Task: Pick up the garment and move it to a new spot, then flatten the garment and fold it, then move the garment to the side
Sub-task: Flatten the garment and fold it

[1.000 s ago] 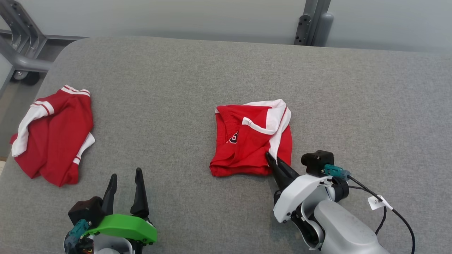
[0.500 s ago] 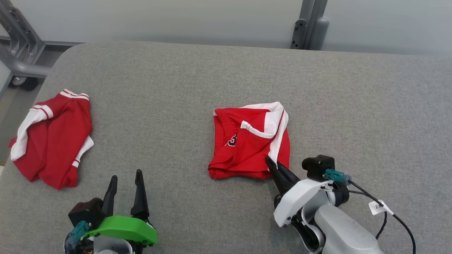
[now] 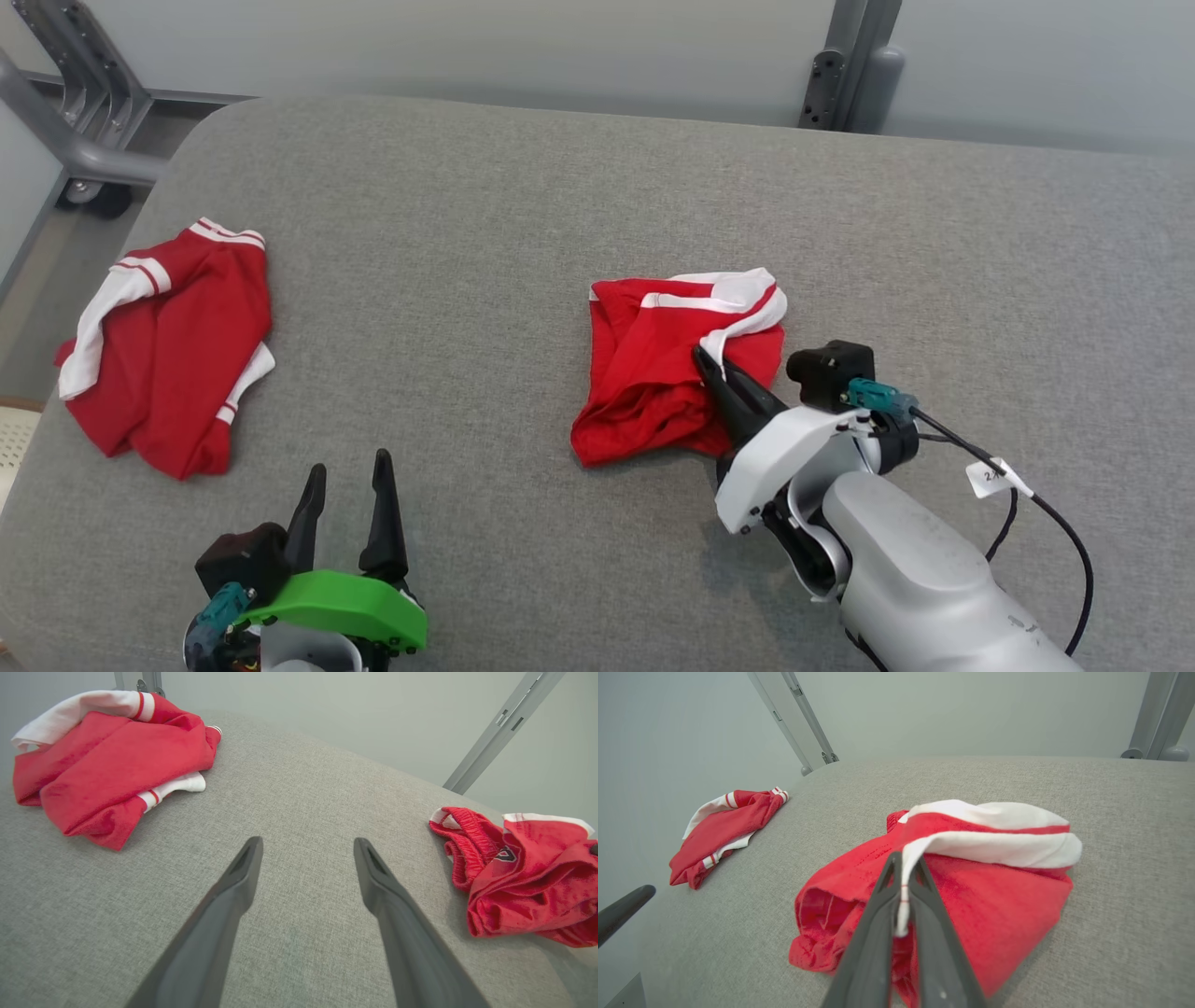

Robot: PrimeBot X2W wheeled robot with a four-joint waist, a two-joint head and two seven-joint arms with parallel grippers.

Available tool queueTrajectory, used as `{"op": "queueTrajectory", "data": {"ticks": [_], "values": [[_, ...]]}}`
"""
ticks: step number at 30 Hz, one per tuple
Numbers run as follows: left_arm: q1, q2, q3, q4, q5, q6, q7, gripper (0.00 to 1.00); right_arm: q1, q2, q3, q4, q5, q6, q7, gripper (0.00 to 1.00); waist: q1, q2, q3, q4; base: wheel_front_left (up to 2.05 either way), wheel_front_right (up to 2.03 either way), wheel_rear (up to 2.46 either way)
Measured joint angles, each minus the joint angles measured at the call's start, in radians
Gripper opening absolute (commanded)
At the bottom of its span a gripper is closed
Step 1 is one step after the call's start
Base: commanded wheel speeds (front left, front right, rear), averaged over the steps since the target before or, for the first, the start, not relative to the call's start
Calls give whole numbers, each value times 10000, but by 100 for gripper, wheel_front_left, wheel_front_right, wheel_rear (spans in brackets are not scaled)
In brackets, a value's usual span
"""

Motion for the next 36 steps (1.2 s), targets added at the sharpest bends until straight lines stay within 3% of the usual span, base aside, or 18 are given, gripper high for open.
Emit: {"op": "queueTrajectory", "data": {"ticks": [3, 6, 7, 19, 26, 36], "values": [[-19, -2, -130, 17, -52, 31, 0, 100, -406, 0, 107, 410, 48, 0, 0, 36, 0, 0, 45, 175, 0, 0, 0], [-85, 2, -224, 38, -100, 42, 0, 100, -922, 6, 188, 963, 58, 0, 0, 51, 0, 0, 111, 381, 0, 0, 0], [-139, 0, -293, 54, -119, 42, 0, 100, -1220, 6, 174, 1329, 59, 0, 0, 100, 0, 0, 161, 509, 0, 0, 0], [-218, 0, -359, 52, -188, 104, 0, 100, -1949, 6, -17, 1774, 46, 0, 0, 100, 0, 0, 302, 864, 0, 0, 0], [-188, 2, -17, -33, -23, 128, 0, 100, -1266, 12, -1394, 894, -794, 0, 0, 100, 0, 0, 144, 509, 0, 0, 0], [38, 2, 583, -299, 564, 128, 0, 100, 1029, -13, -4447, -1430, -2951, 0, 0, 100, 0, 0, -180, -550, 0, 0, 0]]}}
